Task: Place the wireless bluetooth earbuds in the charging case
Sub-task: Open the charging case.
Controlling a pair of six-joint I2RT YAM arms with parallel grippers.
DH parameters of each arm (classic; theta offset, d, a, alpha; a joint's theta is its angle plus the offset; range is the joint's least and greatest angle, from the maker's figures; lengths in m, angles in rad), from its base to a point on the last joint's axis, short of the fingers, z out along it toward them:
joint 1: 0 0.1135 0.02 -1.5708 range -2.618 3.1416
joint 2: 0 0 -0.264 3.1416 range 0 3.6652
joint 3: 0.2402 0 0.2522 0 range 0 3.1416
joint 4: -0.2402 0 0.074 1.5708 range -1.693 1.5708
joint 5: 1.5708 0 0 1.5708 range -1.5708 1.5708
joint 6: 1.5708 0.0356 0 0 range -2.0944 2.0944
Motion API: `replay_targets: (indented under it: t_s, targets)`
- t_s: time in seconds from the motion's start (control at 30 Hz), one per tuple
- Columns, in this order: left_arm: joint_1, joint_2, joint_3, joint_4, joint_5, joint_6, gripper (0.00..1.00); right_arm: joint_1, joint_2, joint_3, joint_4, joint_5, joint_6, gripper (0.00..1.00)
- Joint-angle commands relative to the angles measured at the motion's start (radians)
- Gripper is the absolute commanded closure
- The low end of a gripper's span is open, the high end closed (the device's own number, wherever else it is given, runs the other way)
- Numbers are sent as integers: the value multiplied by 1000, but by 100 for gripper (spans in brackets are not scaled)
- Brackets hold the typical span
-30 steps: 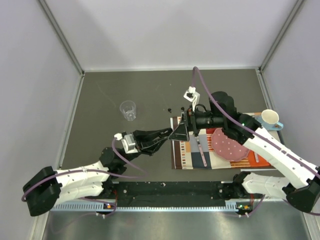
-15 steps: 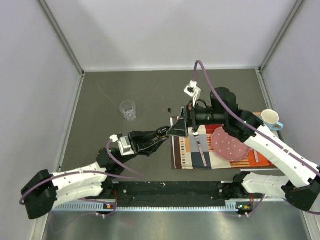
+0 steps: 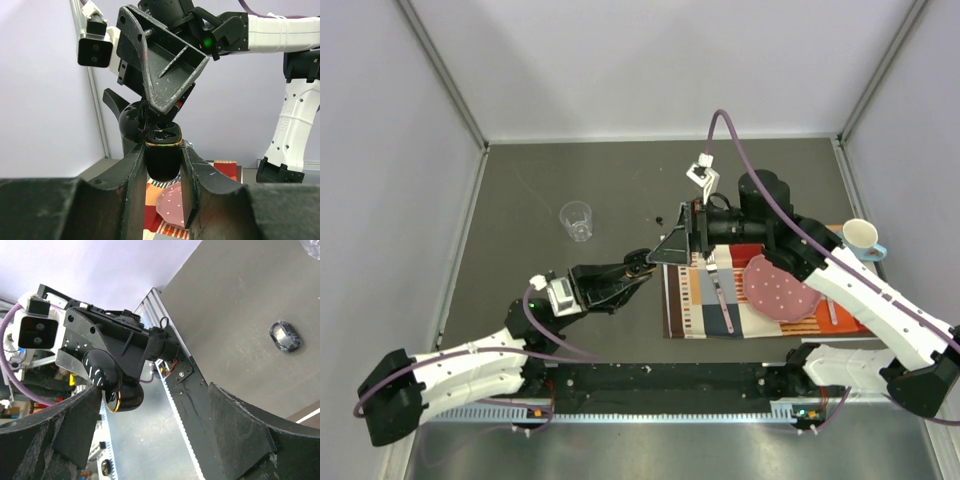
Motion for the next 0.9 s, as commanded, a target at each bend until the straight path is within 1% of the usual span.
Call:
replay_targets:
  t_s: [0.0, 0.23, 0.33, 0.4, 0.5, 0.53, 0.6, 0.63, 0.83, 0.87]
  targets:
    - [-4, -39, -3, -14, -40, 37, 100, 2, 3, 8, 51, -57, 81, 15]
    - [-4, -60, -4, -47, -61, 71, 100, 3, 27, -53, 100, -135, 163, 25]
    - [-4, -59, -2, -50, -58, 72, 100, 3, 49, -63, 125, -137, 195, 35]
    - [-6, -57, -2, -54, -54, 74, 100, 3, 70, -69, 159, -152, 230, 36]
    - [-6, -57, -2, -53, -54, 75, 100, 3, 87, -95, 249, -190, 290, 48]
    - [-4, -59, -2, -56, -54, 75, 100, 2, 87, -109, 266, -195, 302, 57]
    - [-4, -62, -4, -60, -58, 80, 100, 3, 87, -119, 289, -204, 321, 64]
    - [-6, -65, -5, -62, -63, 80, 100, 3, 86, -126, 292, -209, 322, 70]
    - [-4, -77, -8, -93, -89, 88, 100, 3, 72, -141, 294, -209, 319, 90]
    - [-4, -77, -8, -96, -92, 91, 100, 3, 67, -142, 294, -206, 318, 90]
